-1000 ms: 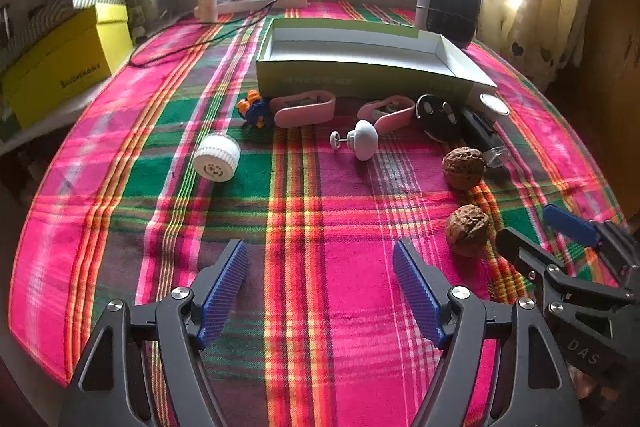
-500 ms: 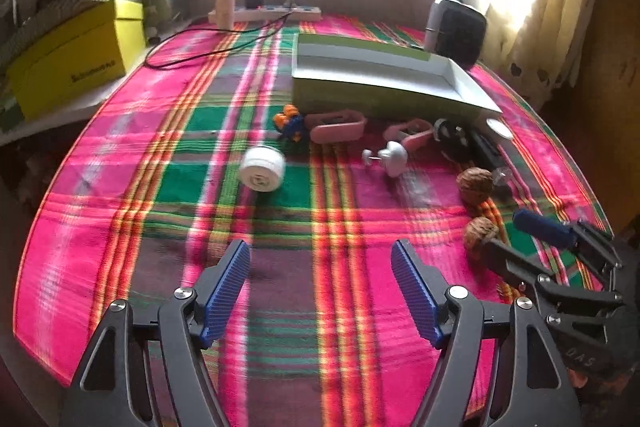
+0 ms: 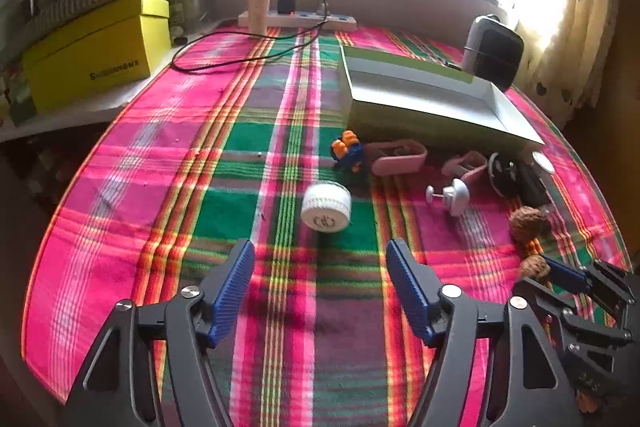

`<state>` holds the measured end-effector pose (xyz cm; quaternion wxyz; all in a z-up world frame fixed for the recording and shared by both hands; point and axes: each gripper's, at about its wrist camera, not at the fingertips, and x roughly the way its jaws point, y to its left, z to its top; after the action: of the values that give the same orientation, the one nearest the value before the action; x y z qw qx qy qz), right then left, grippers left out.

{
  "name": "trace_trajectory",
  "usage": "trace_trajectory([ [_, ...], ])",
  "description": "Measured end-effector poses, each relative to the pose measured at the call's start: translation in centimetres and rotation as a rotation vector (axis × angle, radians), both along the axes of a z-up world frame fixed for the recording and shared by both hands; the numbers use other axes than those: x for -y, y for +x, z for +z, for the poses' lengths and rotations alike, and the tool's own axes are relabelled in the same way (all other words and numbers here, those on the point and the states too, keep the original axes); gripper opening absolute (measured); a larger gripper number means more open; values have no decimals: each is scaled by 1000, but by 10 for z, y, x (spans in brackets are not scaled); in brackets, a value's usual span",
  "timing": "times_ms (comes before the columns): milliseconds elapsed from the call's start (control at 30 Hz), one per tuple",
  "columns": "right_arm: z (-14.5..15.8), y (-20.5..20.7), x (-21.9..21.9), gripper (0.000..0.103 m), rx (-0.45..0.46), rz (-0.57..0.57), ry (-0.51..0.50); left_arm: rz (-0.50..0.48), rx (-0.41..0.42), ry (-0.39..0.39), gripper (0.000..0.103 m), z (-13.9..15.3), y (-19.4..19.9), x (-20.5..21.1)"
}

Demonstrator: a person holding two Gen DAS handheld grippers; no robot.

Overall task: Organize objects
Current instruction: 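Grasp the white round container with the left tool while the right tool grasps a walnut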

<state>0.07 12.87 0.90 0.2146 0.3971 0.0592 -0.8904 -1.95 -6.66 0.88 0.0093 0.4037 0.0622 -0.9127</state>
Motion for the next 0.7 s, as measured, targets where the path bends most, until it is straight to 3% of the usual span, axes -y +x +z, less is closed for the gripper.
trace_trajectory([
  [400, 0, -3, 0, 33, 8, -4, -4, 5, 6, -18, 50, -6, -20, 3],
  [700, 1, -4, 1, 33, 12, -8, -3, -2, -1, -29, 26, -5, -26, 2],
])
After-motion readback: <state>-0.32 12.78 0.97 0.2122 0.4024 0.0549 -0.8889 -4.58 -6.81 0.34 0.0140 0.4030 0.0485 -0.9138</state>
